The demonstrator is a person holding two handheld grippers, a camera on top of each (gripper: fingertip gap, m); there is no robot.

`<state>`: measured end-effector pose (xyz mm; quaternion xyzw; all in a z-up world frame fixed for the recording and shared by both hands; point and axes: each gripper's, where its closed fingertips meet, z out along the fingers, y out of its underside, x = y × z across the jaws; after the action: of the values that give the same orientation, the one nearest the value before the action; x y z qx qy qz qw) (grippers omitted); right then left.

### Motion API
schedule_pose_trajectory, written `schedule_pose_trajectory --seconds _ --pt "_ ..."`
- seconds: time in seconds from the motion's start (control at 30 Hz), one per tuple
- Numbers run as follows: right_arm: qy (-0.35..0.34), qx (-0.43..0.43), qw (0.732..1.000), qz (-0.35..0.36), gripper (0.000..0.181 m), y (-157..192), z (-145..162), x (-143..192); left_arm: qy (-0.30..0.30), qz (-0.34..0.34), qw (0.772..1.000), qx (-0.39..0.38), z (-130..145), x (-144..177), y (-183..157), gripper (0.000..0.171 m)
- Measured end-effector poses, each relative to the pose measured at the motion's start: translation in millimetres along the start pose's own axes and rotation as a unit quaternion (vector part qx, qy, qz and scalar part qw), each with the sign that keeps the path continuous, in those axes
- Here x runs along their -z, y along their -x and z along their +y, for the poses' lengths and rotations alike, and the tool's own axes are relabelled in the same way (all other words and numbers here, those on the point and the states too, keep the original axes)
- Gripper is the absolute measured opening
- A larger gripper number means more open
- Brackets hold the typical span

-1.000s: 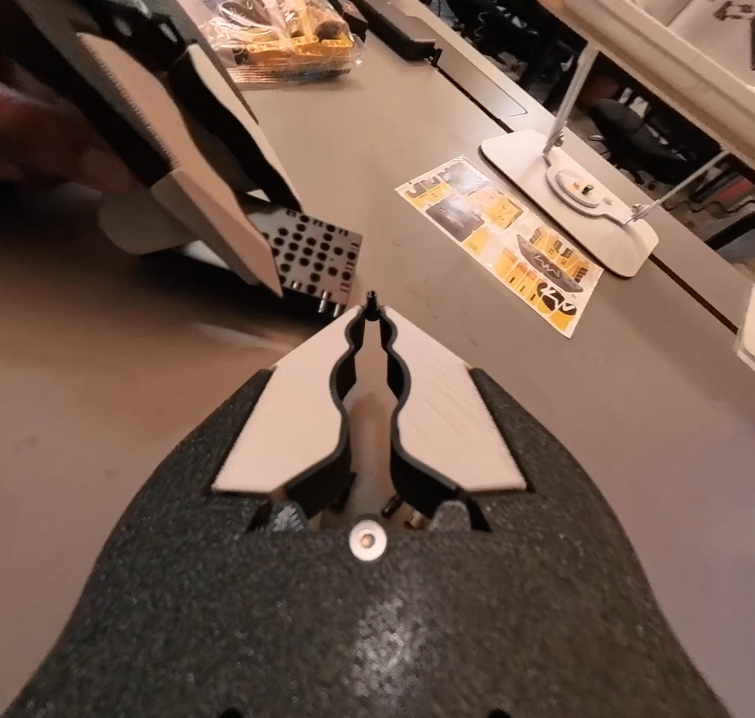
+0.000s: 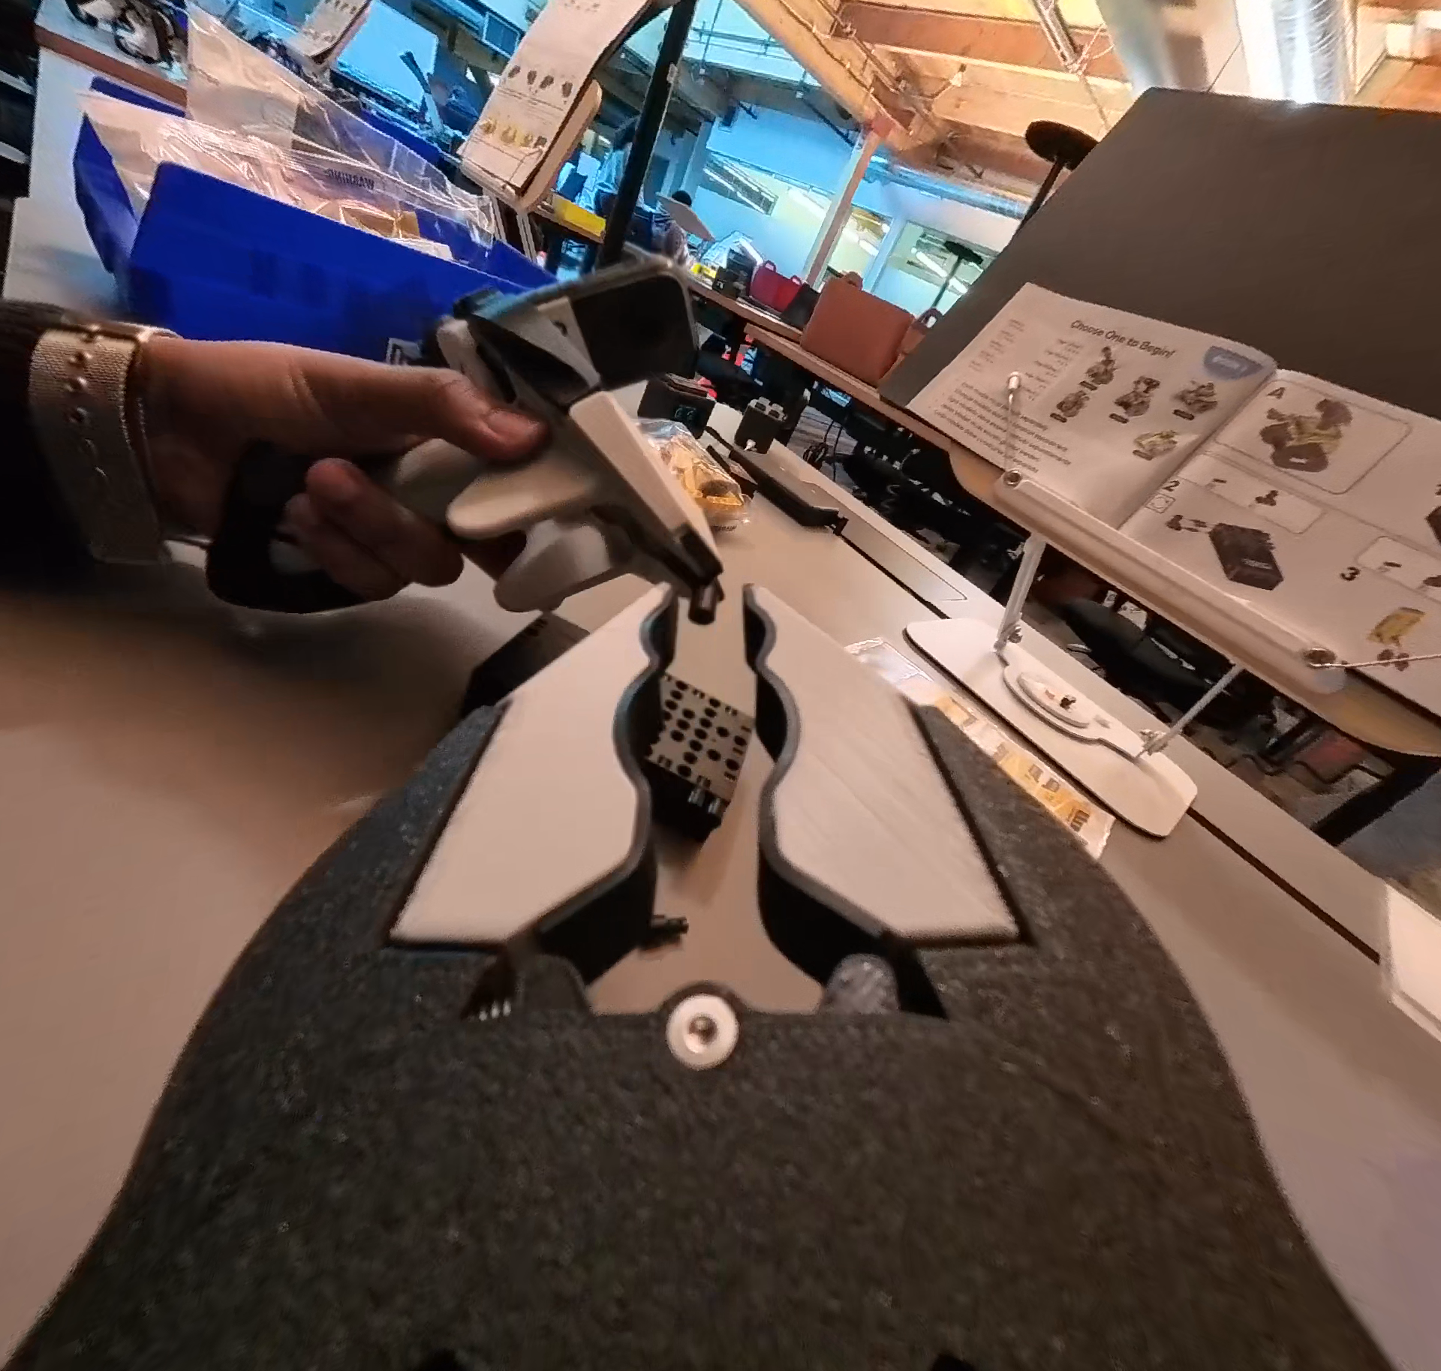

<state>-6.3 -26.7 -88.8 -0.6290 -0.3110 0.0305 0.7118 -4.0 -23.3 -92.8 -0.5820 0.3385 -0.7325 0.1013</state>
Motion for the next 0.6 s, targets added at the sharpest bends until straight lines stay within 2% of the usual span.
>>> schedule_pose_trajectory --seconds 0.1,0.2,0.3,0.33,0.6 --pt "0.003 -0.009 1.000 -0.014 0.027 4.7 1.0 -1.2 -0.020 0.042 0.998 0.038 -4.7 2.4 -6.1 0.002" --pt "-0.006 0.001 1.000 -0.008 0.027 4.2 -2.2 -0.2 -0.018 0.068 0.996 0.059 -2.9 0.7 -10.5 0.002" --pt "-0.012 0.007 1.000 -0.009 0.018 5.3 -4.4 0.7 -0.008 0.089 0.993 0.072 1.2 -3.4 -15.9 0.002" --pt "-0.015 0.012 1.000 -0.006 0.008 4.9 -5.6 1.4 -0.005 0.095 0.992 0.077 2.3 -4.3 -17.2 0.002" --pt "-0.039 0.031 0.999 -0.002 0.007 4.2 -15.2 6.3 -0.003 0.127 0.988 0.092 2.8 -5.9 -26.3 0.002"
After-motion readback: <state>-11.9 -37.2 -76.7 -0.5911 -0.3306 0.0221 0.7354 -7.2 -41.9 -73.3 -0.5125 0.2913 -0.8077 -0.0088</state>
